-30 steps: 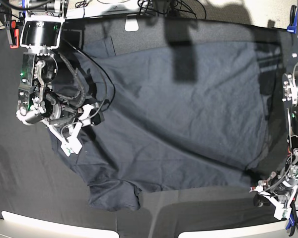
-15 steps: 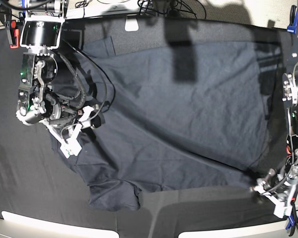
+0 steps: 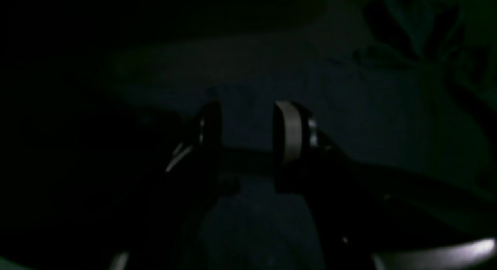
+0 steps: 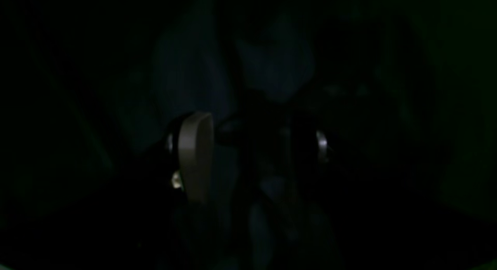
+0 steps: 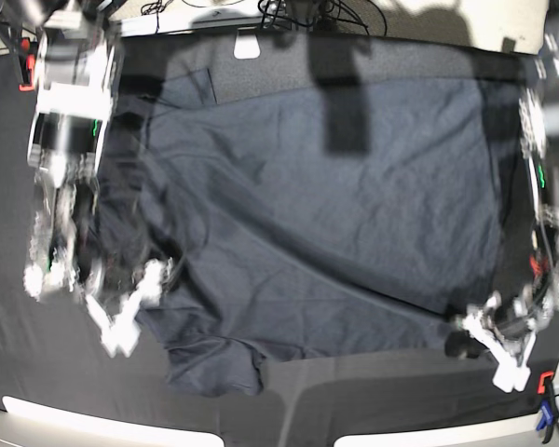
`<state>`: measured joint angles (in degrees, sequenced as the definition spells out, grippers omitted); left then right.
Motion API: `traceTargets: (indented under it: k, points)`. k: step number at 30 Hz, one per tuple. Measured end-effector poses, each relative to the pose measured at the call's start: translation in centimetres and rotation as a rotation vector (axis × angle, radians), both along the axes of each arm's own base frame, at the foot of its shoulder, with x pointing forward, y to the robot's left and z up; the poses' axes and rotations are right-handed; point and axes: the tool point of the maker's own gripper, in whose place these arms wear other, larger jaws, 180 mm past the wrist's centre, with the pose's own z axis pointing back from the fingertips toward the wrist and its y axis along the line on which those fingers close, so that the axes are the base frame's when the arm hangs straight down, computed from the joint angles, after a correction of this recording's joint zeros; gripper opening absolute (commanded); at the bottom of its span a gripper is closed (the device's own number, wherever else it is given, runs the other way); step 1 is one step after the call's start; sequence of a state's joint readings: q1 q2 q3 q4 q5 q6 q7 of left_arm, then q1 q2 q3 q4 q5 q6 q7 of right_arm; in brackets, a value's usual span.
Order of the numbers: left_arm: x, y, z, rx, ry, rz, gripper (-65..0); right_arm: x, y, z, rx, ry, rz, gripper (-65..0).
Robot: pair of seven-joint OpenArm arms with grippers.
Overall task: Layout the t-shirt on the table in an organized manner, then fold the t-shirt properly
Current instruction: 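Regrasp the shirt edges with both grippers near the collar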
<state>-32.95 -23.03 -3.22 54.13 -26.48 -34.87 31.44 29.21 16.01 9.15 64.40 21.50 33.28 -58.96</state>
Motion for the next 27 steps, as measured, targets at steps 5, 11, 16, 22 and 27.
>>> traceTargets:
  k: [5,11,16,22,27]
  points:
    - [-3.6,-0.2,-1.7,0.128,-0.014,0.026,-44.9,2.2,-2.4,1.2,-0.002,0.014,-0.047,-33.5]
    - [-7.7,-0.2,-2.3,0.08,-0.041,0.084,-44.9,1.0,-8.5,-1.0,-0.035,0.11,-0.155,-33.6]
    - [-10.9,-0.7,-1.5,-0.057,-0.092,0.143,-44.9,0.7,-10.5,-2.4,-0.005,0.128,-0.22,-33.6]
    - [-13.2,-2.1,-0.9,-0.073,-0.12,0.124,-44.9,-0.3,-10.8,-5.2,0.009,0.17,-0.278,-33.6]
    - [-14.3,-2.0,-2.0,-0.063,-0.088,0.127,-44.9,-0.7,-10.8,-6.8,0.026,0.181,-0.334,-33.6]
